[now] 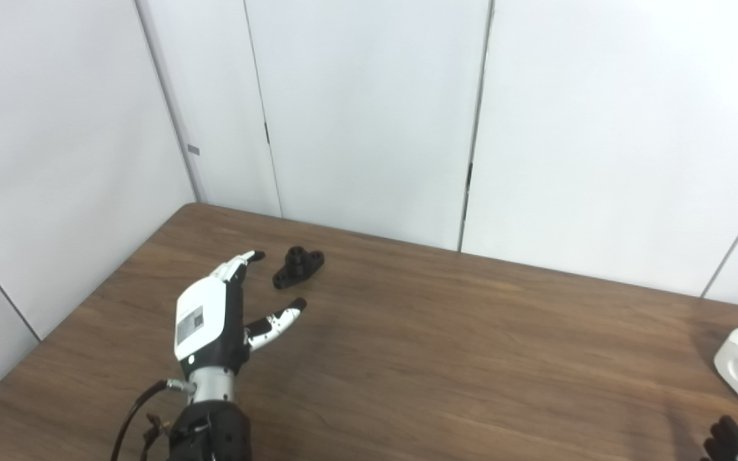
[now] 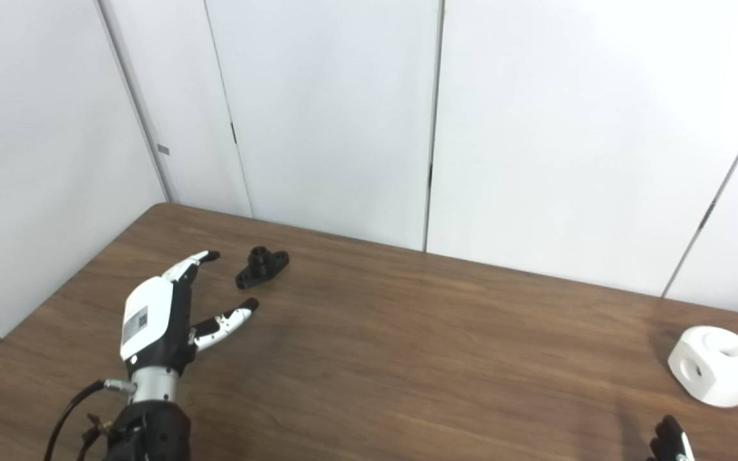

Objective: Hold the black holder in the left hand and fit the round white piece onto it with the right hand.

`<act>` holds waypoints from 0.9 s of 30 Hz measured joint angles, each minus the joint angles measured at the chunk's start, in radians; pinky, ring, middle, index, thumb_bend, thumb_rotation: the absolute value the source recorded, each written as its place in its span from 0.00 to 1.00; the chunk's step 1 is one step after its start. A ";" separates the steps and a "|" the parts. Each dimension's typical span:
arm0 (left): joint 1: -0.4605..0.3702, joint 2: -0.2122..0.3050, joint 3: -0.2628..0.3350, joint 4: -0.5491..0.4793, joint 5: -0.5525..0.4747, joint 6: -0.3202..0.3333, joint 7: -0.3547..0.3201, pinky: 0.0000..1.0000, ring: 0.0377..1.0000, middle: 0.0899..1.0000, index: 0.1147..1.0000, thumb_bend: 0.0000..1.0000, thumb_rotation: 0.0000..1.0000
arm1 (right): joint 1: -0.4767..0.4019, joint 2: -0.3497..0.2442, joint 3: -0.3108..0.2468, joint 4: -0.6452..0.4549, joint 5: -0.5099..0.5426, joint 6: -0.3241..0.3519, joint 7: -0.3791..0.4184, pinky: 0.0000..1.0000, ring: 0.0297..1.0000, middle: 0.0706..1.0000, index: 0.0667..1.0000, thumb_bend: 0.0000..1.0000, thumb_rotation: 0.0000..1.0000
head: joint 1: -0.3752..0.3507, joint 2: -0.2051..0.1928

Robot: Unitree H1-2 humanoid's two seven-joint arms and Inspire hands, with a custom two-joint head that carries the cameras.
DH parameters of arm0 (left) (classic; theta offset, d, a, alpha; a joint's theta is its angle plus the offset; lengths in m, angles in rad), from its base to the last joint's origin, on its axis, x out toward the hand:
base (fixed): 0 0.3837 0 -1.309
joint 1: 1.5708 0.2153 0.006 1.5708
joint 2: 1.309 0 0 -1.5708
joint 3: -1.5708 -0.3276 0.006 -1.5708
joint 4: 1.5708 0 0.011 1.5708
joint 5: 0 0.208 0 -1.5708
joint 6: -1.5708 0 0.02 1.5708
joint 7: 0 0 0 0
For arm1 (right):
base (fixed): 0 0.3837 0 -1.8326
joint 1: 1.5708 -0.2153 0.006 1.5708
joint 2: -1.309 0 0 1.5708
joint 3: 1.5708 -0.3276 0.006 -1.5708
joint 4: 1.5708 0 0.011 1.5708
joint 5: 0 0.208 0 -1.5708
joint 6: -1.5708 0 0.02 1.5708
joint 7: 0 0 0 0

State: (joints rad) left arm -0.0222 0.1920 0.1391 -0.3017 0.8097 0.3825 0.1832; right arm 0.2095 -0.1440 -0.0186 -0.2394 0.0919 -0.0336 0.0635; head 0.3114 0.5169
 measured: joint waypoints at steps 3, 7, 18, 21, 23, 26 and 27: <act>-0.023 0.009 -0.003 0.033 0.001 0.003 0.000 0.82 0.89 0.85 0.78 0.77 0.39 | 0.001 0.000 0.002 -0.001 0.000 -0.001 -0.002 1.00 1.00 1.00 1.00 0.47 1.00 | -0.005 0.000; -0.067 0.031 -0.012 0.094 0.009 0.010 -0.001 0.85 0.89 0.85 0.78 0.79 0.41 | 0.003 0.001 0.005 -0.003 -0.001 -0.001 -0.003 1.00 1.00 1.00 1.00 0.47 1.00 | -0.011 0.003; -0.181 0.109 -0.056 0.239 0.040 0.074 -0.028 0.98 0.92 0.86 0.77 0.79 0.43 | 0.008 0.002 0.009 -0.006 -0.001 -0.003 -0.008 1.00 1.00 1.00 1.00 0.46 1.00 | -0.018 0.011; -0.202 0.119 -0.065 0.286 0.042 0.079 -0.035 0.98 0.92 0.86 0.78 0.79 0.45 | 0.010 0.003 0.009 -0.007 -0.003 -0.003 -0.012 1.00 1.00 1.00 1.00 0.46 1.00 | -0.023 0.011; -0.216 0.122 -0.068 0.316 0.045 0.081 -0.037 0.97 0.92 0.85 0.78 0.80 0.46 | 0.011 0.003 0.010 -0.009 -0.005 -0.003 -0.015 1.00 1.00 1.00 1.00 0.45 1.00 | -0.025 0.011; -0.241 0.130 -0.071 0.361 0.045 0.082 -0.040 0.97 0.91 0.85 0.77 0.80 0.46 | 0.012 0.003 0.011 -0.010 -0.007 -0.003 -0.018 1.00 1.00 1.00 1.00 0.46 1.00 | -0.026 0.011; -0.248 0.131 -0.071 0.369 0.045 0.082 -0.040 0.97 0.91 0.85 0.77 0.80 0.46 | 0.012 0.003 0.011 -0.011 -0.007 -0.003 -0.019 1.00 1.00 1.00 1.00 0.46 1.00 | -0.026 0.009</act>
State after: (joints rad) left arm -0.2698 0.3227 0.0685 0.0670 0.8550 0.4646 0.1430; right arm 0.2218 -0.1410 -0.0077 -0.2500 0.0849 -0.0368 0.0450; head 0.2853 0.5262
